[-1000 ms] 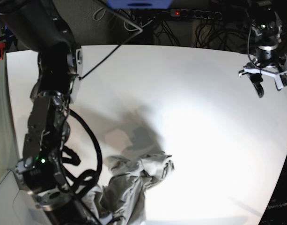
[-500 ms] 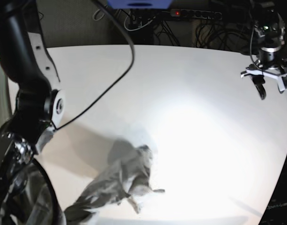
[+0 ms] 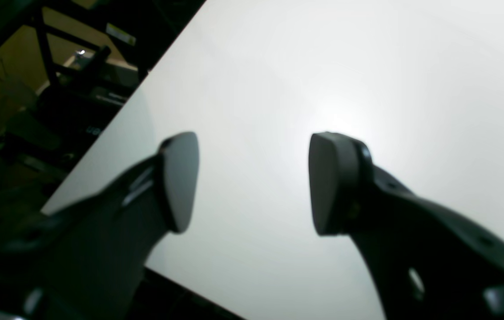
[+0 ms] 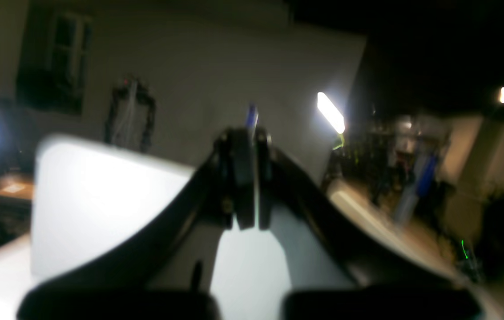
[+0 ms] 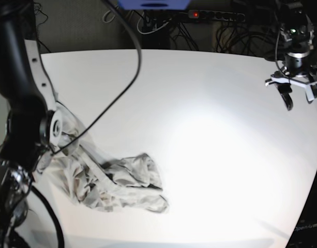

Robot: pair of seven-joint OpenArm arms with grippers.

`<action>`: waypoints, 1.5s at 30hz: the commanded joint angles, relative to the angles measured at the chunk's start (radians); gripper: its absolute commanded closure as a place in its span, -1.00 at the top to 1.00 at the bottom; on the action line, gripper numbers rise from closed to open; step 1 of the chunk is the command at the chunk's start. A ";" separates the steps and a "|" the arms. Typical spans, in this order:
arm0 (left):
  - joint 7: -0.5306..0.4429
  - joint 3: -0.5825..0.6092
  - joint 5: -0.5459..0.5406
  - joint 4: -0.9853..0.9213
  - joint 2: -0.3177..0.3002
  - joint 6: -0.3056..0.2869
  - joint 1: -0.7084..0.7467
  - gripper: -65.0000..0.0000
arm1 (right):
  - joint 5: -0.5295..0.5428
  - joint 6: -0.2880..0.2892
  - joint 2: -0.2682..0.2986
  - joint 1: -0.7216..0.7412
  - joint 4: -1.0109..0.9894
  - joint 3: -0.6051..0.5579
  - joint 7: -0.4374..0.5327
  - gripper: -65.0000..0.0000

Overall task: Layout the t-shirt on the table in an organized manner, then fold the t-shirt properly
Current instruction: 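Drag the grasped t-shirt with the right gripper away from the heap, then lower the left gripper onto the t-shirt beside the right gripper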

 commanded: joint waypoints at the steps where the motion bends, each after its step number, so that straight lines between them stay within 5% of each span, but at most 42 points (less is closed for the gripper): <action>1: -0.031 -0.007 0.001 0.018 -0.007 -0.001 -0.001 0.17 | 0.007 0.018 0.004 -0.002 0.014 0.000 0.025 -1.00; 7: -0.025 0.000 0.000 0.015 -0.009 -0.001 -0.027 0.17 | 0.007 0.018 0.007 -0.271 0.020 0.001 0.033 -0.98; 22: -0.023 0.319 0.009 -0.068 -0.006 0.001 -0.309 0.17 | 0.005 0.018 0.061 -0.777 0.178 0.086 0.027 -0.22; 32: -0.034 0.583 0.000 -0.449 0.003 0.008 -0.643 0.16 | 0.005 0.018 0.061 -0.955 0.200 0.172 0.028 -0.19; 39: -0.039 0.637 0.007 -0.785 0.120 0.001 -0.823 0.16 | 0.005 0.018 0.061 -0.991 0.200 0.167 0.025 -0.19; 45: -0.192 0.666 0.009 -1.010 0.192 -0.001 -0.900 0.17 | 0.005 0.018 0.037 -0.992 0.200 0.164 0.024 -0.19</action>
